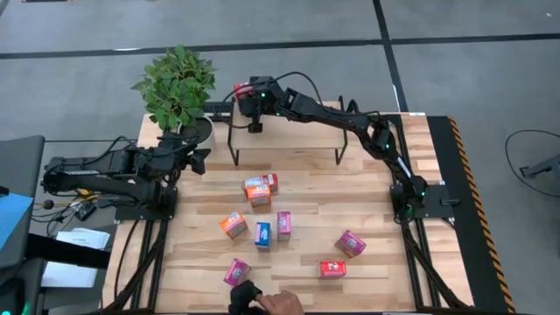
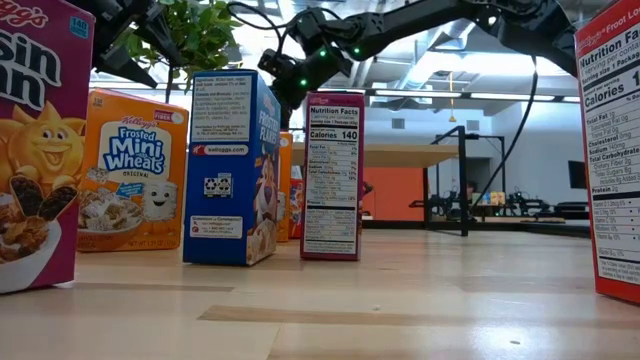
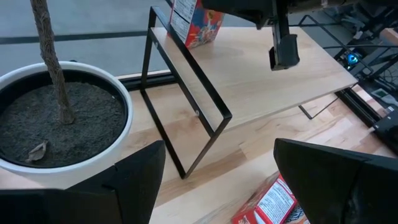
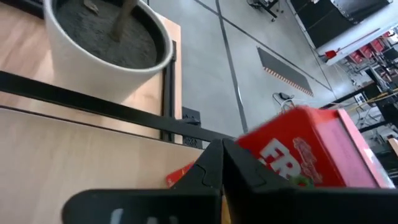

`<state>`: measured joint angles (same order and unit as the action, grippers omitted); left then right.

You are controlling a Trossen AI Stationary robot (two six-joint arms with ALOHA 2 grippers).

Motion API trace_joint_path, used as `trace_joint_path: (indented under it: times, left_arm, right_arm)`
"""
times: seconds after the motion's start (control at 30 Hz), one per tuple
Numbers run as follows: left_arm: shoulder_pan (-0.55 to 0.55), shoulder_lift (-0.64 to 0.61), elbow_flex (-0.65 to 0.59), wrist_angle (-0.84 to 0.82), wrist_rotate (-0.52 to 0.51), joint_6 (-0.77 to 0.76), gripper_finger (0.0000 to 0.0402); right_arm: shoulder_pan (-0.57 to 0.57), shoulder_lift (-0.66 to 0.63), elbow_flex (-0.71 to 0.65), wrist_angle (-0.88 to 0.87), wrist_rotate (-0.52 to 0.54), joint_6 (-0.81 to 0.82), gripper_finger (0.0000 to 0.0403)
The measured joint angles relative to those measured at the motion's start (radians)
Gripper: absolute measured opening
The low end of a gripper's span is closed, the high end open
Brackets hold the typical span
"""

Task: Stack cereal on shelf
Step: Put the top red cereal box on the shelf aligned with the other red cereal box on the shelf

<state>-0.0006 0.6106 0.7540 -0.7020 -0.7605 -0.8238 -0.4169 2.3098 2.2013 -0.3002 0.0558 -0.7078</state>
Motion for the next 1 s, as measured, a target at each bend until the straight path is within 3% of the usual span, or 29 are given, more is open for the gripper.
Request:
trace_joint_path:
  times: [0.23, 0.37, 0.43, 0.57, 0.7, 0.83, 1.0]
  left_arm:
    - [0.0, 0.0, 0.0, -0.011, 0.003, 0.0, 0.029]
    - [0.0, 0.0, 0.0, -0.018, 0.013, 0.007, 0.029]
    - [0.0, 0.0, 0.0, -0.021, 0.027, 0.02, 0.029]
    - [0.0, 0.0, 0.0, -0.02, 0.081, 0.048, 0.029]
    - [0.0, 0.0, 0.0, -0.02, 0.129, 0.09, 0.029]
    - [0.0, 0.0, 0.0, -0.02, 0.153, 0.136, 0.029]
    - [0.0, 0.0, 0.0, -0.026, 0.174, 0.161, 0.029]
  right_arm:
    - [0.04, -0.094, 0.0, -0.129, 0.007, 0.001, 0.0047]
    - [0.055, -0.22, 0.002, -0.381, -0.02, 0.054, 0.0052]
    - [0.054, -0.277, 0.002, -0.53, -0.088, 0.117, 0.0063]
    - [0.046, -0.37, 0.002, -0.785, -0.214, 0.204, 0.011]
    - [0.053, -0.399, 0.001, -0.968, -0.247, 0.23, 0.0177]
    - [0.084, -0.37, -0.022, -0.985, -0.265, 0.271, 0.0224]
    - [0.154, -0.31, -0.083, -0.922, -0.264, 0.293, 0.0225]
